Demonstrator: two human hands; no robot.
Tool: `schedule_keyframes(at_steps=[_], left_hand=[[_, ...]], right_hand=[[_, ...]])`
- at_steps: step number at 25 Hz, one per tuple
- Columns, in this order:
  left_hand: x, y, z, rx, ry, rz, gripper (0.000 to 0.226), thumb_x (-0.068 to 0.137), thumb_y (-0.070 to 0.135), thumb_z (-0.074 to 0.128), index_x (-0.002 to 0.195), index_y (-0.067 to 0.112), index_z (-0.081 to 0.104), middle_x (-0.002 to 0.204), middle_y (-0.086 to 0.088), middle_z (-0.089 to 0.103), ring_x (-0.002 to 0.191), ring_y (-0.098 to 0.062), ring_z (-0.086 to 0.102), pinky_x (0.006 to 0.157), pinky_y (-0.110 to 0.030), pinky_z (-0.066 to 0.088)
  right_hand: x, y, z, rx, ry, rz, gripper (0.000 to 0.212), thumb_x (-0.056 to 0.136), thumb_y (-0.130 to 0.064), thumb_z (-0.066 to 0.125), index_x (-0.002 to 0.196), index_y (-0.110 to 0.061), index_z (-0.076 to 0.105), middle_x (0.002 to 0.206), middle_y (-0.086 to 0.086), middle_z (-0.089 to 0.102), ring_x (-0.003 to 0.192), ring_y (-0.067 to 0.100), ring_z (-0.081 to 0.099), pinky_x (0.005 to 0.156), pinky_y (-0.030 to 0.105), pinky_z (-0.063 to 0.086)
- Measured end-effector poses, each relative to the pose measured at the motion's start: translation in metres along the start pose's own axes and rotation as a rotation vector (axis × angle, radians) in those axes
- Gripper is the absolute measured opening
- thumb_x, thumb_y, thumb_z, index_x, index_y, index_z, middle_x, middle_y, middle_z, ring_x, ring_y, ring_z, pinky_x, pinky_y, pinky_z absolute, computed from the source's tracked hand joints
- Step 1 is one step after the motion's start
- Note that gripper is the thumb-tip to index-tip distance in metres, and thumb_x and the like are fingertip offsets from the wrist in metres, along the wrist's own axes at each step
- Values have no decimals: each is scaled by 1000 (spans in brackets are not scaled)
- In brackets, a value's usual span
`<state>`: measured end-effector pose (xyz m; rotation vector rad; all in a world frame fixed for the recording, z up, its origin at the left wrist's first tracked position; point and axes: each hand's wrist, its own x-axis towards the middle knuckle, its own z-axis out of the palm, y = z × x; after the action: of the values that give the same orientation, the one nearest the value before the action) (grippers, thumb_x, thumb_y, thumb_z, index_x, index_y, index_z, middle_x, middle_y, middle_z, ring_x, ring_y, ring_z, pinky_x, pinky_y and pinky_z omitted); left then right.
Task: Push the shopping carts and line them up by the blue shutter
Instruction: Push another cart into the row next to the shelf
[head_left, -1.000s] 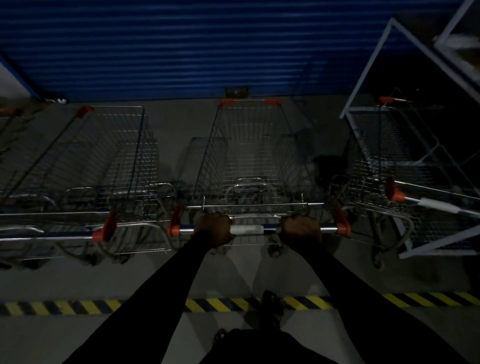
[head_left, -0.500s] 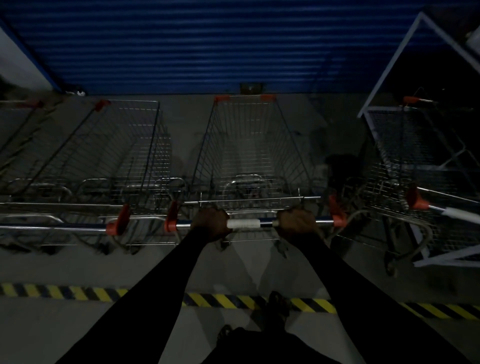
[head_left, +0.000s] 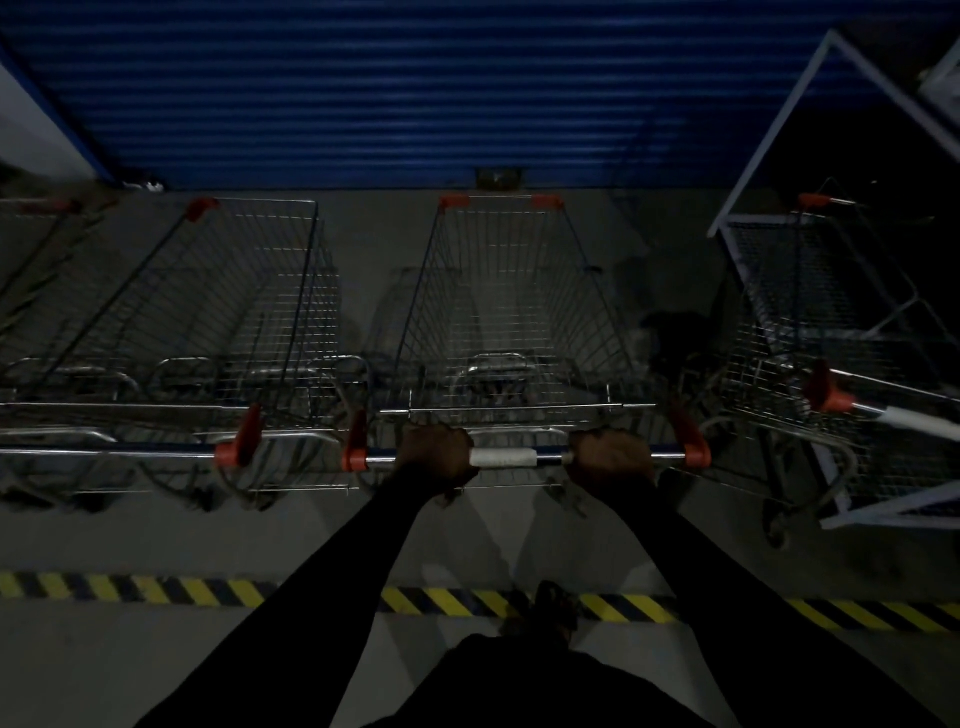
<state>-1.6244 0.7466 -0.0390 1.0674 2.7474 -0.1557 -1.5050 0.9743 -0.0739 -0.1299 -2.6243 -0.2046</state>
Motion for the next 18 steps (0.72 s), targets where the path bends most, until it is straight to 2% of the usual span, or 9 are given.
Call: schedule_keyframes(at_steps=[3, 15, 18], left_hand=[[2, 2, 4, -20, 9, -21, 40, 74, 52, 59, 97, 20, 68, 97, -6, 70, 94, -28, 66, 80, -34, 48], [5, -12, 2, -30, -19, -8, 37, 75, 52, 58, 97, 25, 70, 98, -4, 72, 94, -26, 67, 78, -34, 51], [7, -16, 2, -22, -13, -19, 46, 72, 58, 48, 94, 24, 69, 95, -5, 72, 90, -27, 68, 78, -35, 53]], right_hand=[[-1, 2, -2, -8, 39, -9, 20, 74, -19, 59, 56, -19, 49, 49, 6, 45, 43, 26, 46, 46, 32, 36], [3, -10, -3, -2, 88, -21, 21, 76, -21, 58, 57, -20, 49, 50, 5, 44, 45, 26, 46, 46, 33, 36], [6, -11, 1, 6, 58, -18, 20, 76, -25, 61, 59, -20, 51, 51, 5, 47, 45, 27, 48, 47, 33, 37]])
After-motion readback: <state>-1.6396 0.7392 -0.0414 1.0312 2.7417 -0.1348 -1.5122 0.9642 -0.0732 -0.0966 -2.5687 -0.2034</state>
